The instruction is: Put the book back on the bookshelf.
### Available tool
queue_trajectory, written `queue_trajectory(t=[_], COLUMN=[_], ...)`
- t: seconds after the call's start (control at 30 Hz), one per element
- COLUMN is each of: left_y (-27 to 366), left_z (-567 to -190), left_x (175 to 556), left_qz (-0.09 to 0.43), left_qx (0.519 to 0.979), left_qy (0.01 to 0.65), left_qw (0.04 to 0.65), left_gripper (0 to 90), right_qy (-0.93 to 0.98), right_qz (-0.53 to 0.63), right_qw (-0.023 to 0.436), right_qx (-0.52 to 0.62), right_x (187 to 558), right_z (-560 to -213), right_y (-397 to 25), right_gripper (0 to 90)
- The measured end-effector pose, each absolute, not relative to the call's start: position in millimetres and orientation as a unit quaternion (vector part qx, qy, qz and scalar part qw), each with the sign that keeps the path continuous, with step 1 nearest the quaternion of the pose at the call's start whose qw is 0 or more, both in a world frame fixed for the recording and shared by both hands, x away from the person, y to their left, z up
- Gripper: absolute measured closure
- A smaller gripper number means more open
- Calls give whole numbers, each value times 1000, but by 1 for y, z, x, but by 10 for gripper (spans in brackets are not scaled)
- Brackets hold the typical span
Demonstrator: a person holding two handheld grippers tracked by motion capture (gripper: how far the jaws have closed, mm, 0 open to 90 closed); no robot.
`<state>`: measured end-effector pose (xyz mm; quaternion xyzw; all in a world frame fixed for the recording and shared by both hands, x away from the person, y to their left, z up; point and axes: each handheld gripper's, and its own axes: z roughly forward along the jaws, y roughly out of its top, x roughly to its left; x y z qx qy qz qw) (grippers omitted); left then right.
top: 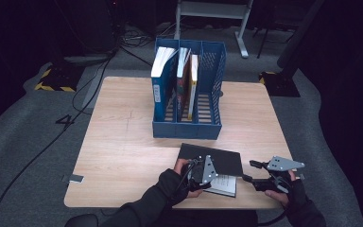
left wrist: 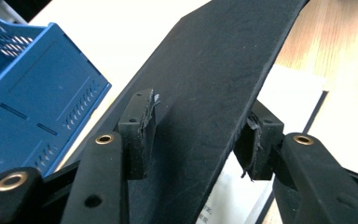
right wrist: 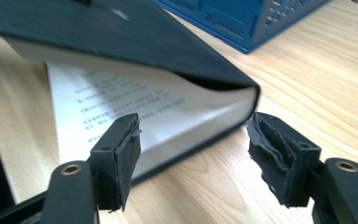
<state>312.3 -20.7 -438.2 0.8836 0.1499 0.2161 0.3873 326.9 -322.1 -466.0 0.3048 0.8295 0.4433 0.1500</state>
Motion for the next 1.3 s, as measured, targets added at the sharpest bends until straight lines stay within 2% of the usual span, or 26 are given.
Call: queue_trajectory(t=[0.7,1.3], left_y=[15,37], left_z=[-427,-424], left_x=[330,337], left_qz=[143,116], left_qx=[847,824], left_qy=[199,212], left_qw=[471,512], left_gripper=[531,529], right_qy=[844,841], right_qz=[404,429], right_qw=[144,145], right_qx=[321,297], right_x=[337,346], right_z=[-482,-480], right_y=[-320,-296], right_gripper=[346,339])
